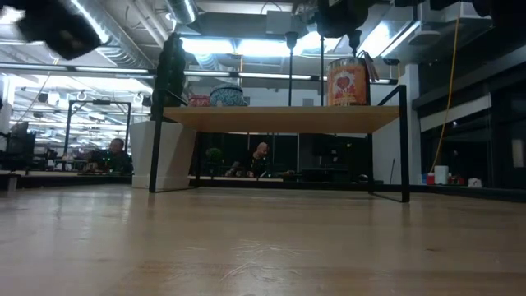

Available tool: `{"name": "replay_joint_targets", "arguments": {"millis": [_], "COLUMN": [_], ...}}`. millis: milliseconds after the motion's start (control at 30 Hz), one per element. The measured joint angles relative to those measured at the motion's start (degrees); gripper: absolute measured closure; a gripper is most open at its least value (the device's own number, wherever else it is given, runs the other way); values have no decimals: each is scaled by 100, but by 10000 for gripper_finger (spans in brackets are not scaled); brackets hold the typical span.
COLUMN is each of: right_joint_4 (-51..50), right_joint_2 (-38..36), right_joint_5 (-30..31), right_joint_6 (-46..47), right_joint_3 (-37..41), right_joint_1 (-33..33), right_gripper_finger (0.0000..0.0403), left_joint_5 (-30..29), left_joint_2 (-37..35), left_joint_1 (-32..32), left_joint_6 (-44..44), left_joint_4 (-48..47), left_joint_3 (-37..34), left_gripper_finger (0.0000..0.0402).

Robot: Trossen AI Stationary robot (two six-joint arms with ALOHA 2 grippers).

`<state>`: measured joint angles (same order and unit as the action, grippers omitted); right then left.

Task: Pick & Place candle stick holders
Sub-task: Put the silver scented candle on the shelf

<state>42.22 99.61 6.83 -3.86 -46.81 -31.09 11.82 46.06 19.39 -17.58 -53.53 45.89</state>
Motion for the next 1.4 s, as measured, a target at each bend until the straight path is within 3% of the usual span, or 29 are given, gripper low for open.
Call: {"name": "replay_joint_targets", "arguments": {"millis": [267, 600, 933, 1400], "right_joint_4": [-74, -264, -328, -487], "right_joint_2": [0, 2, 2, 2], "right_joint_5": [0, 3, -4, 0], "right_joint_6": [-10, -152, -153, -221], "right_joint_3": [0, -1, -1, -2], "right_joint_1": [4, 265, 345, 376], "right_gripper_finger": [338, 338, 338, 338], "left_joint_5": [266, -835, -1112, -1325], "left_joint_2": [458, 533, 1007, 1759], "left_joint_1": [1282, 2469, 3140, 3172], "left_joint_6": [-2782, -4390, -5117, -4640], "left_joint_4": [-829, -855, -765, -746], "left_joint_3": [0, -1, -275, -250], "left_gripper_finger": [270, 270, 270, 270]}}
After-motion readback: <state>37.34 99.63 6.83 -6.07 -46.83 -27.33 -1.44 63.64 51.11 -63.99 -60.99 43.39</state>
